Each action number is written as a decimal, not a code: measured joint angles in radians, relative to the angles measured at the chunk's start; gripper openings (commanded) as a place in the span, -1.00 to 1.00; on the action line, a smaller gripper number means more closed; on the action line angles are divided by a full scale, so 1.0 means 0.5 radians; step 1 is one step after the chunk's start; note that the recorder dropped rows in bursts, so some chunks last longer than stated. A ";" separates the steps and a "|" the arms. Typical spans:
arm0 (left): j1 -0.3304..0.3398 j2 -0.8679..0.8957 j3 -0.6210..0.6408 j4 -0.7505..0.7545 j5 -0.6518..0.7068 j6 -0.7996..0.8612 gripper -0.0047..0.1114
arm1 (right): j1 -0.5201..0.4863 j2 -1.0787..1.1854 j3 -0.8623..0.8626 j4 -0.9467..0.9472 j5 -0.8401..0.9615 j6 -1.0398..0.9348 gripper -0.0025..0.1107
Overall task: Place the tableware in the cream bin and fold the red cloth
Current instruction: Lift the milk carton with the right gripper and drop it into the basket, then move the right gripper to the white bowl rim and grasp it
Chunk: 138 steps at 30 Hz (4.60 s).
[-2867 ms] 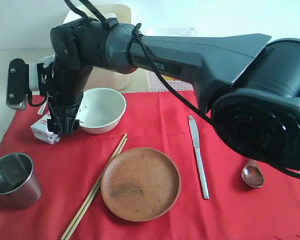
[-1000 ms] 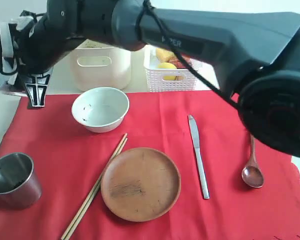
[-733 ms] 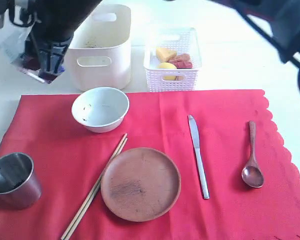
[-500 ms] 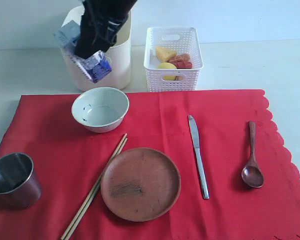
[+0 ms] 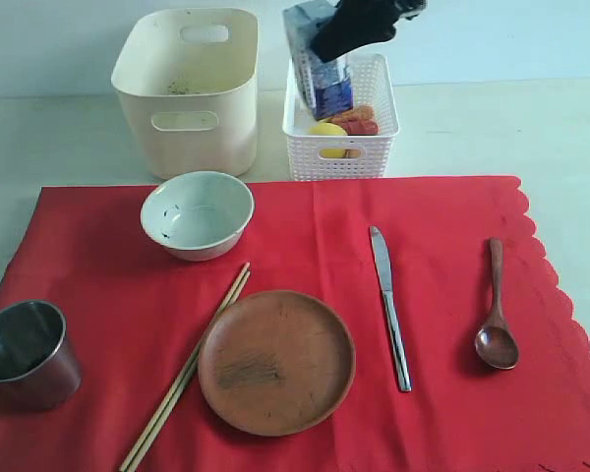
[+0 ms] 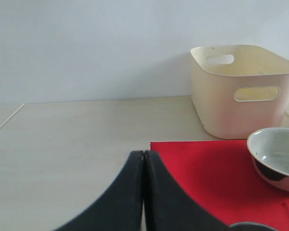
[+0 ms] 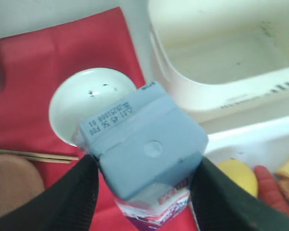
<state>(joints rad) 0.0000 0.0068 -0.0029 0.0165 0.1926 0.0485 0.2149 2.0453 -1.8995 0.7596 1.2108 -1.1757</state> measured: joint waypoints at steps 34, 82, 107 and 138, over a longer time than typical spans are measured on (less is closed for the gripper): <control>0.000 0.000 0.000 0.000 0.000 0.000 -0.90 | -0.087 0.620 0.021 0.321 -1.330 0.116 -0.24; 0.000 0.000 0.000 0.000 0.000 0.000 -0.90 | -0.084 -0.670 0.354 -0.750 -0.594 1.483 -0.96; 0.000 0.000 0.000 0.000 0.000 0.000 -0.90 | 0.404 -0.699 1.782 1.065 -1.327 -0.035 -0.96; 0.000 0.000 0.000 0.000 0.000 0.000 -0.90 | 0.783 0.174 1.144 1.182 -1.948 -0.138 0.27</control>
<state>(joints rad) 0.0000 0.0068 -0.0029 0.0165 0.1926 0.0485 0.6062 2.1323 -1.3277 1.3507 0.2369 -1.2448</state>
